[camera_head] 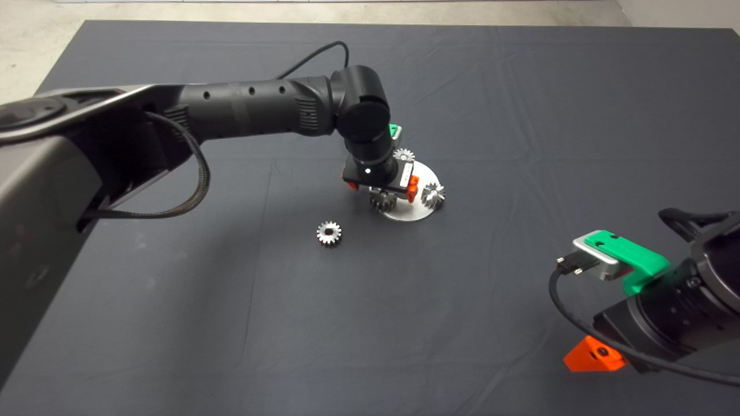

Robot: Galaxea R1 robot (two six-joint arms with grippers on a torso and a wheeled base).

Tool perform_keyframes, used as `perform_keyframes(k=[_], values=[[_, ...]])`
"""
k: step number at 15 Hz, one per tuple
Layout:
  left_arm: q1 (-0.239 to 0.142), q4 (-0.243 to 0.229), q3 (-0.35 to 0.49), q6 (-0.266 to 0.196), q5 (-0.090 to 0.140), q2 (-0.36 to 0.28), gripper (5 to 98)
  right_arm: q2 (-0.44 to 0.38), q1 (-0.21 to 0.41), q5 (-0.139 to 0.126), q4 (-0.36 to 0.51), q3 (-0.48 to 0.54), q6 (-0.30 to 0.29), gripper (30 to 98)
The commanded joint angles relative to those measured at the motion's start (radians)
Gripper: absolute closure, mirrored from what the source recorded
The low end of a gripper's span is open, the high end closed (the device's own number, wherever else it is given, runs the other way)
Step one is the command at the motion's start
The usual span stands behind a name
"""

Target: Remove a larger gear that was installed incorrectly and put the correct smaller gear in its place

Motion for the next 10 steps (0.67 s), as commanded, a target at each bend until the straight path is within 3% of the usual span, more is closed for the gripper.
perform_keyframes(k=[1,4,10], values=[[-0.016,0.015,0.009,-0.001,0.007,-0.002,5.4,-0.004,0.025,-0.125,-0.004,0.001,-0.002,30.9],[-0.016,0.02,0.008,0.001,0.01,-0.002,9.0,-0.004,0.025,-0.125,-0.004,0.001,-0.002,30.9],[-0.016,0.026,0.019,0.005,0.062,-0.002,13.8,-0.004,0.026,-0.125,-0.004,0.001,-0.002,30.9]])
